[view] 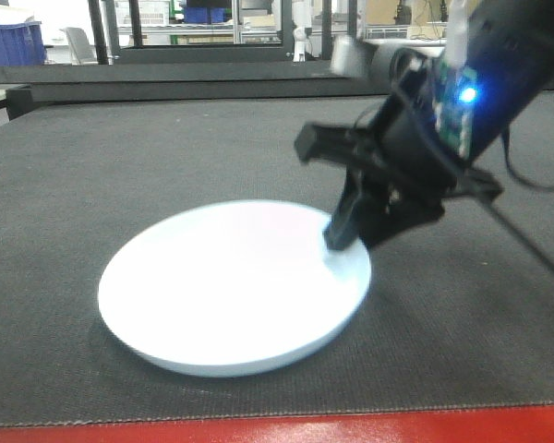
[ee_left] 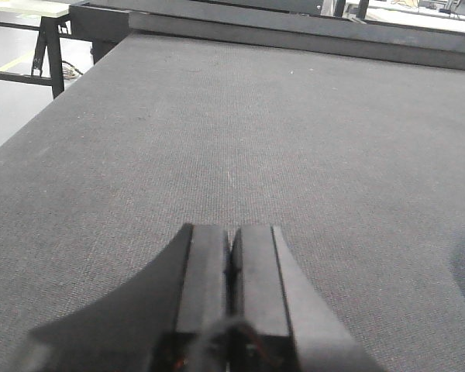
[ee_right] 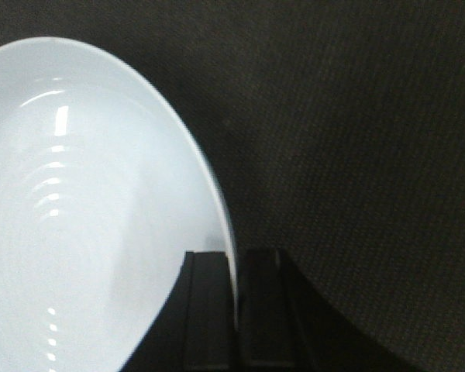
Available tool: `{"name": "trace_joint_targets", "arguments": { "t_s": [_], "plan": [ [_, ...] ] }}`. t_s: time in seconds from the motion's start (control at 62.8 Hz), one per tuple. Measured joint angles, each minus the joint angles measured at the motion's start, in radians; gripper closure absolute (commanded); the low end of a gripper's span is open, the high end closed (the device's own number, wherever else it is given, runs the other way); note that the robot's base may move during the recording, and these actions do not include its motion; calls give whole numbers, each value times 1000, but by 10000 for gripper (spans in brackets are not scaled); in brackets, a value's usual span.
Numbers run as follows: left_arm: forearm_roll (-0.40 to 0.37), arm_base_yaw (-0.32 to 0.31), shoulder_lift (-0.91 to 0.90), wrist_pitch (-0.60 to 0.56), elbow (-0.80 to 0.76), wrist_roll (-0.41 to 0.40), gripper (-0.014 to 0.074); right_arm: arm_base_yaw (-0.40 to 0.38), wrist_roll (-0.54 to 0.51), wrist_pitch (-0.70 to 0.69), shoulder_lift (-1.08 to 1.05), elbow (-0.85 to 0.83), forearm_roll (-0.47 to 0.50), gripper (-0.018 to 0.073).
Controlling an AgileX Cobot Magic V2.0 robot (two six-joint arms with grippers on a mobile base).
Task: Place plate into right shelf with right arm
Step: 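Lower the right gripper onto the white plate's rim and pinch it, then lift the plate upright off the table with the right gripper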
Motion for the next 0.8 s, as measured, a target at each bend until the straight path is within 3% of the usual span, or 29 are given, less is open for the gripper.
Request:
{"name": "trace_joint_targets", "arguments": {
  "t_s": [0.382, 0.796],
  "plan": [
    [0, 0, 0, 0, 0, 0, 643, -9, 0, -36, -426, 26, -25, 499],
    [0, 0, 0, 0, 0, 0, 643, -9, -54, -274, -1075, 365, -62, 499]
  ]
}}
